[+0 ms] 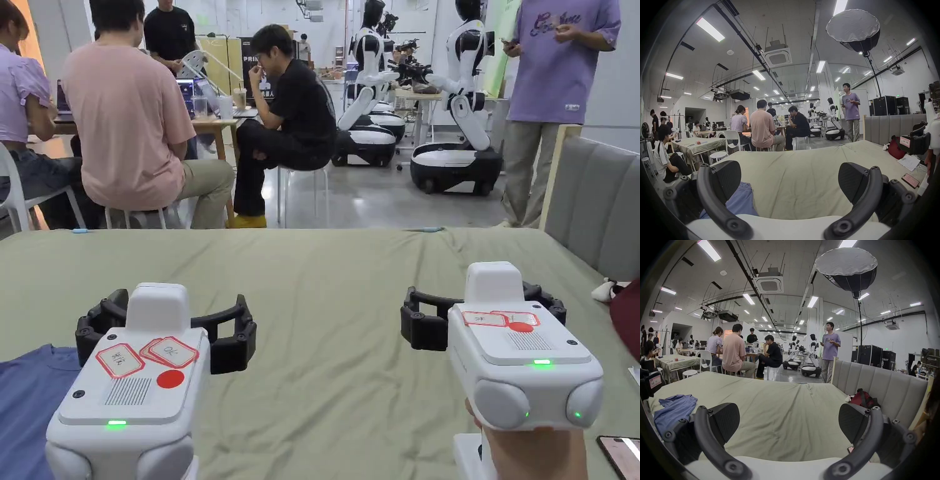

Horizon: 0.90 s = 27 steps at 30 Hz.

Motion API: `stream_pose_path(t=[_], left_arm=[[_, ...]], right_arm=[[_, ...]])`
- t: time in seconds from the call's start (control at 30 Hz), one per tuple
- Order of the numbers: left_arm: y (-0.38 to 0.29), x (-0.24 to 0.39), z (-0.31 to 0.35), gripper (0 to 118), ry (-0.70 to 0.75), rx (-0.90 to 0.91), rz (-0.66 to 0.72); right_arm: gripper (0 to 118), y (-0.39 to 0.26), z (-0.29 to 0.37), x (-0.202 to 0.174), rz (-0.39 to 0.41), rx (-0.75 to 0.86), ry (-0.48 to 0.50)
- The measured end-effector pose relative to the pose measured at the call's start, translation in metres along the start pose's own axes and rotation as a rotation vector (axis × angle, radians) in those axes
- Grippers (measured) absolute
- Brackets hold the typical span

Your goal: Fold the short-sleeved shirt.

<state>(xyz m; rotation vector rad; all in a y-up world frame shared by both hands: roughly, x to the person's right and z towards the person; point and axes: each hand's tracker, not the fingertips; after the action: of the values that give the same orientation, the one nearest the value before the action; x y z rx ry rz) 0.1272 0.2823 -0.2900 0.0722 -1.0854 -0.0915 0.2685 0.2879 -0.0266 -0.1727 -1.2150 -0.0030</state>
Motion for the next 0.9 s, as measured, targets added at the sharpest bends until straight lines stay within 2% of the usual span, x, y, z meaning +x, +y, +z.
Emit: stream_pose_path(t=[0.9], left_arm=[[-0.0001, 0.0009, 0.0028, 118, -0.002, 0.003, -0.003]], right_arm=[[118, -0.0016, 0.0018, -0.0034, 0.007, -0.003, 0.005]])
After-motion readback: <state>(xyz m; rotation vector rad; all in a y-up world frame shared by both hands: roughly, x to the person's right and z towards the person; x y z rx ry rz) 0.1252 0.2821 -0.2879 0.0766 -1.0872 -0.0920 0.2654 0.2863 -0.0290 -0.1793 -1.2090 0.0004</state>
